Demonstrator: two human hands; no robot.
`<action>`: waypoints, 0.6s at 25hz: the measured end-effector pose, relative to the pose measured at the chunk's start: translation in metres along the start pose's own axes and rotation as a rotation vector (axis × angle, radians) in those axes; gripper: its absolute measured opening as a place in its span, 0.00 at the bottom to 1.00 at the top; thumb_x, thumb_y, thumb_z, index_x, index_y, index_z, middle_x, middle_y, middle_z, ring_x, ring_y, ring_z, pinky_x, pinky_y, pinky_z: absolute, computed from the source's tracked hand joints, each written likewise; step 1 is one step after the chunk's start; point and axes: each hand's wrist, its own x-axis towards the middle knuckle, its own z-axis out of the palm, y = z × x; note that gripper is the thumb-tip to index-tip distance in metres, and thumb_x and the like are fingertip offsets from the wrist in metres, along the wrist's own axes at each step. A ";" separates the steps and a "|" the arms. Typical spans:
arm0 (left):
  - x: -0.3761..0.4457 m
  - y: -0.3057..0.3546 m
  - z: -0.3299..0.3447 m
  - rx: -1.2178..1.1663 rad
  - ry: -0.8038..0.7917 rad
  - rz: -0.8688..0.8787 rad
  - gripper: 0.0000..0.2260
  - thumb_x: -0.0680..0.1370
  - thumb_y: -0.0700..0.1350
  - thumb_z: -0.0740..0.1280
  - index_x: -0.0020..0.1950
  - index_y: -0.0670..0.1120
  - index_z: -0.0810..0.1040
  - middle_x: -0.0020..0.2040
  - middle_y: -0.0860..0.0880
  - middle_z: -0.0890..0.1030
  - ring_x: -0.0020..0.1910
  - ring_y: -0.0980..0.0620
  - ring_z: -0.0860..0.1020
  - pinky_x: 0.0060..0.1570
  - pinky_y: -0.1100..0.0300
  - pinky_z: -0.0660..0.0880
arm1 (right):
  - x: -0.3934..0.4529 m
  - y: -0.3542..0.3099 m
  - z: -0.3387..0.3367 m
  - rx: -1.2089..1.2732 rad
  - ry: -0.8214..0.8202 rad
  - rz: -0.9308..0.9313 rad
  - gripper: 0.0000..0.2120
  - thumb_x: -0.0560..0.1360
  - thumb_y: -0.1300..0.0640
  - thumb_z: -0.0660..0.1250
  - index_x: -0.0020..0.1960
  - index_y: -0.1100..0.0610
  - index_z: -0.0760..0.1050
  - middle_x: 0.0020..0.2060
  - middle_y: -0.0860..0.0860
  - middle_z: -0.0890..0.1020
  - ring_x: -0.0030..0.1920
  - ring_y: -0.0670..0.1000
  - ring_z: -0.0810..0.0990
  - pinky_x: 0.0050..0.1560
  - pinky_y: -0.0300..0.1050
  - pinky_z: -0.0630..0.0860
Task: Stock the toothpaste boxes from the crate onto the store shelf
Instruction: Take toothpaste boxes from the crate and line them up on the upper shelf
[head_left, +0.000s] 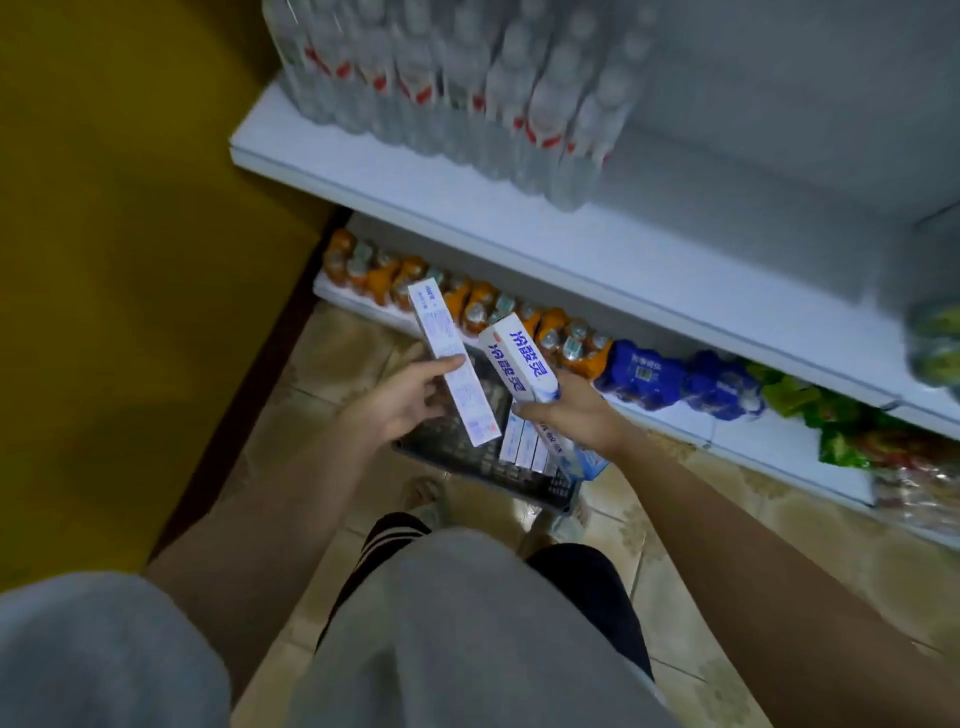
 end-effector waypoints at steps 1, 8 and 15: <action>-0.012 0.012 0.003 0.060 0.015 0.054 0.20 0.74 0.42 0.73 0.64 0.49 0.73 0.57 0.47 0.82 0.59 0.44 0.79 0.60 0.42 0.76 | -0.013 -0.014 -0.002 0.029 0.013 -0.009 0.16 0.75 0.57 0.71 0.62 0.53 0.74 0.52 0.49 0.82 0.47 0.47 0.81 0.50 0.45 0.77; -0.077 0.063 0.051 0.317 0.096 0.314 0.29 0.67 0.60 0.77 0.62 0.50 0.74 0.53 0.50 0.84 0.49 0.51 0.82 0.45 0.56 0.78 | -0.071 -0.087 -0.018 0.215 0.189 -0.127 0.22 0.68 0.46 0.75 0.60 0.49 0.75 0.51 0.51 0.85 0.52 0.56 0.83 0.58 0.59 0.77; -0.141 0.081 0.118 -0.280 -0.046 0.320 0.16 0.79 0.52 0.65 0.62 0.44 0.76 0.49 0.41 0.84 0.46 0.43 0.83 0.41 0.51 0.79 | -0.139 -0.107 -0.034 0.294 0.222 -0.228 0.17 0.74 0.54 0.73 0.61 0.53 0.74 0.53 0.51 0.85 0.50 0.52 0.85 0.50 0.50 0.81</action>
